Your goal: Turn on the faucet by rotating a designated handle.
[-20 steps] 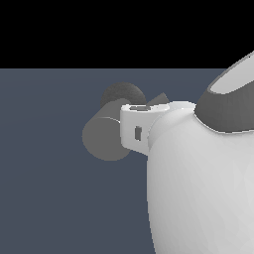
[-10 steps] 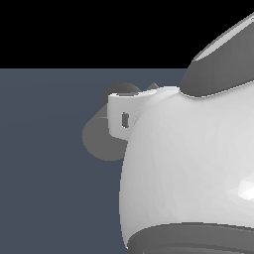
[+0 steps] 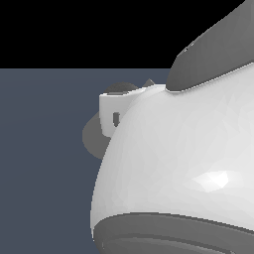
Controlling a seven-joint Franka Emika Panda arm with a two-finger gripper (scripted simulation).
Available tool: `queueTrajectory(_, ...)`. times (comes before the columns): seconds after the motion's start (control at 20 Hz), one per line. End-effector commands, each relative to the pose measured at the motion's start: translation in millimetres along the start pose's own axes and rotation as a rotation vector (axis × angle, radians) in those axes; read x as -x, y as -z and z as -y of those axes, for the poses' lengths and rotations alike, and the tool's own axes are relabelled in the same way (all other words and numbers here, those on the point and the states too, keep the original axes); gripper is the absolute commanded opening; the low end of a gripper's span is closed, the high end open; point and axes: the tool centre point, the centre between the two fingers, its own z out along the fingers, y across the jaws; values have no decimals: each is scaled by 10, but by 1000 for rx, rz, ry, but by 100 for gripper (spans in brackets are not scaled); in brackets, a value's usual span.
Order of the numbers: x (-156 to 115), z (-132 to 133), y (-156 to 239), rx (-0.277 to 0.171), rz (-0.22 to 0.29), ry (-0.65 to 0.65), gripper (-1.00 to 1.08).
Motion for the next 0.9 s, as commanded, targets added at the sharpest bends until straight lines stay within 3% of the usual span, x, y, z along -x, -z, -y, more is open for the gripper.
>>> queueTrajectory(0.0,252,-263,-8,23,27,-33,-100)
queueTrajectory(0.65,589,-674,6,43,65,-33,-100)
queueTrajectory(0.7,589,-674,6,43,65,-33,-100)
queueTrajectory(0.75,380,-460,0,61,104,58,-100)
queueTrajectory(0.85,392,-507,10,62,105,60,-100)
